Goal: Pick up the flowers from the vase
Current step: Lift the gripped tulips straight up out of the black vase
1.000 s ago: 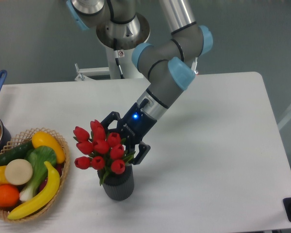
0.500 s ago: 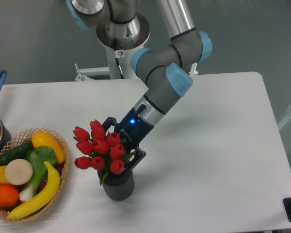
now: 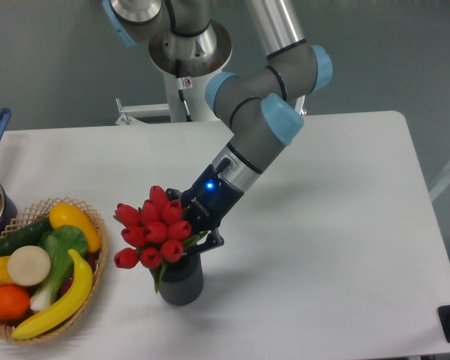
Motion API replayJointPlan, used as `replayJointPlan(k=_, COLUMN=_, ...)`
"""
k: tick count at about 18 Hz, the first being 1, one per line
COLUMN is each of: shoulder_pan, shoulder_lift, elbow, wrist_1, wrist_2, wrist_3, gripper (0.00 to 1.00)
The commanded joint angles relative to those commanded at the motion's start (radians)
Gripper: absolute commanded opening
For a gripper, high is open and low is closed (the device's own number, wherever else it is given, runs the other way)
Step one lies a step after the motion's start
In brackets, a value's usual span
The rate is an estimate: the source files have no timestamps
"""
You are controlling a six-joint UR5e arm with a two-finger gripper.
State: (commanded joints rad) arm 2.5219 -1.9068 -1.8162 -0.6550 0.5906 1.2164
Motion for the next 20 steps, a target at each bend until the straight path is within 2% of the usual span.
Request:
replayJointPlan(k=6, shoulder_pan=0.031, shoulder_lift=0.044, elbow=0.017, wrist_1=-0.002, wrist_2=-0.092, wrist_3=-0.07, gripper=0.03)
replayJointPlan(k=13, shoulder_pan=0.054, shoulder_lift=0.109, elbow=0.06, wrist_1=-0.006, wrist_2=-0.123, wrist_3=-0.227, gripper=0.05)
replayJointPlan(k=19, shoulder_pan=0.061, shoulder_lift=0.133, elbow=0.118, wrist_1=-0.011, wrist_2=-0.143, wrist_3=-0.348, gripper=0.05)
replayJointPlan(k=20, shoulder_pan=0.061, shoulder_lift=0.137, elbow=0.123, wrist_1=-0.011, wrist_2=-0.15, wrist_3=-0.36, gripper=0.08)
